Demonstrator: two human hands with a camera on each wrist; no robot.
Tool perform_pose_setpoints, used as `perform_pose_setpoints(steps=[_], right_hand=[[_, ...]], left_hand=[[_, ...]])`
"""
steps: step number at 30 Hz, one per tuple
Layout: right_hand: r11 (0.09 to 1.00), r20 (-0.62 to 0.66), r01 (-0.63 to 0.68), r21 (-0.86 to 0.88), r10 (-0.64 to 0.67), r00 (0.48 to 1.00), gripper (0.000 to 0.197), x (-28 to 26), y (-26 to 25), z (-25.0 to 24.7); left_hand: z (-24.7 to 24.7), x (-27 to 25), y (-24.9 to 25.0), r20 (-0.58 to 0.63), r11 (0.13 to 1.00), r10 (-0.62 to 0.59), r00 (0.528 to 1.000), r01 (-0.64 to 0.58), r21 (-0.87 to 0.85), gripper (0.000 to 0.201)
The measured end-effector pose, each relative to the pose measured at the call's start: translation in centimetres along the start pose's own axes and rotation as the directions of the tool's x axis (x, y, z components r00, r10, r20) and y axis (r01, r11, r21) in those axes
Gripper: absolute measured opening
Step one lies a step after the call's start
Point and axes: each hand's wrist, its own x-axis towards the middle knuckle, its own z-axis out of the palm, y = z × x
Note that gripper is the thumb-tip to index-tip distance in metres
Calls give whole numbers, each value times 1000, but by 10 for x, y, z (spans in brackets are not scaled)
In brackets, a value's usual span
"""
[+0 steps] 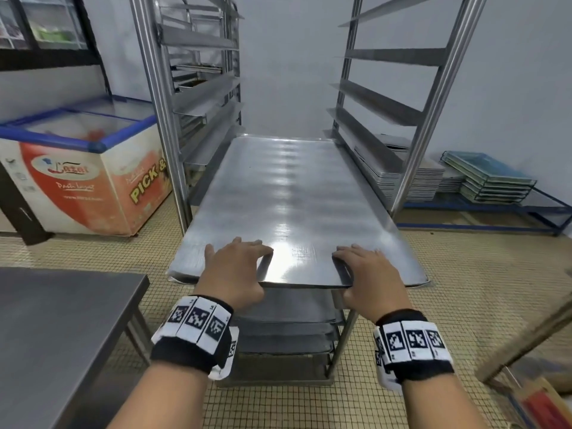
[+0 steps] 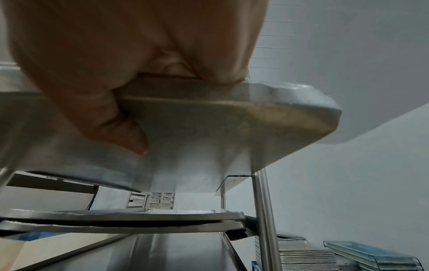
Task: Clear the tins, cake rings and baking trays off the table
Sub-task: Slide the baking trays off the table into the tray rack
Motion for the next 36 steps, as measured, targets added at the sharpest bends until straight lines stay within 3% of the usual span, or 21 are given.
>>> perform_pose_setpoints(steps=[6,14,29,36], right_hand=[[1000,11,9,-13,-9,1000,61,38,7,5],[999,-66,24,30,-22,998,40,89,21,21],[1000,-97,-14,1,14,995,33,180,34,28],[1000,-80,-12,16,14,997,35,215,41,33]], left_hand=[[0,38,-7,11,999,-30,999,31,-36,78],[-3,86,-11,30,997,-69,997,70,-44,78],[-2,184,-35,19,993,-94,995,95,-70,80],[-1,221,-44,9,997,-81,997,81,-5,76]])
